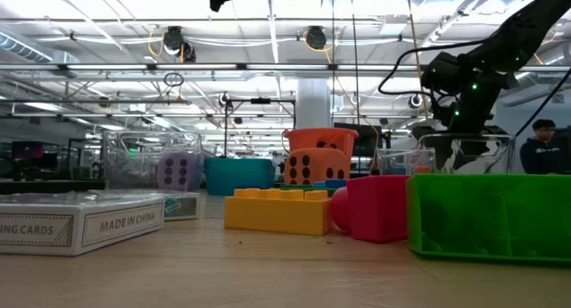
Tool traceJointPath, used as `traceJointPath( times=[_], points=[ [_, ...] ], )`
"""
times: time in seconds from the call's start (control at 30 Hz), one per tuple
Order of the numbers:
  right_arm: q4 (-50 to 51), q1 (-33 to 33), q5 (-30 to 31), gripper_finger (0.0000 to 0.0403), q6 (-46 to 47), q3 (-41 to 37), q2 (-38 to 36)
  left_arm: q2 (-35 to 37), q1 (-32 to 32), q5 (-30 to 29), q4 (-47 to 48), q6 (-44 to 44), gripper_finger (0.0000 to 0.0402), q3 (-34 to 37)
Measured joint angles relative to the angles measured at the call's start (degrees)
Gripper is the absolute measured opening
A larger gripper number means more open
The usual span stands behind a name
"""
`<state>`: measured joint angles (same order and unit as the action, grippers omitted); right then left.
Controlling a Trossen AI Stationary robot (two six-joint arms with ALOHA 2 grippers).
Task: Pick & Place Toys
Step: Put the blue deck of cards into the blue bin
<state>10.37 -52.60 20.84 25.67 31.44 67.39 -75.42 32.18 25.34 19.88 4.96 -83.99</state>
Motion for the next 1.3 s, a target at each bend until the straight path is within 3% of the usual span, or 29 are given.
traceJointPath(
  times=[0.4, 0.63, 0.8, 1.3],
  points=[
    [-9.10, 1.27, -0.41, 0.0162, -2.56, 0.02, -9.17, 0.10, 0.01, 0.00, -0.56, 0.78, 0.0280, 0.00],
    [-14.55, 6.05, -7.12, 0.0159, -7.55, 0.07, -14.05, 1.74, 0.46, -0.05, -6.41, 1.78, 0.0280, 0.04],
    [-18.83, 10.06, -10.48, 0.0155, -5.53, 0.07, -15.24, 2.56, 0.57, -0.17, -11.10, 1.69, 0.0280, -0.02],
    [-30.71, 20.84, -10.64, 0.0145, -2.63, 0.07, -15.49, 1.92, -0.07, -0.18, -11.18, 2.64, 0.0280, 0.03]
  ],
)
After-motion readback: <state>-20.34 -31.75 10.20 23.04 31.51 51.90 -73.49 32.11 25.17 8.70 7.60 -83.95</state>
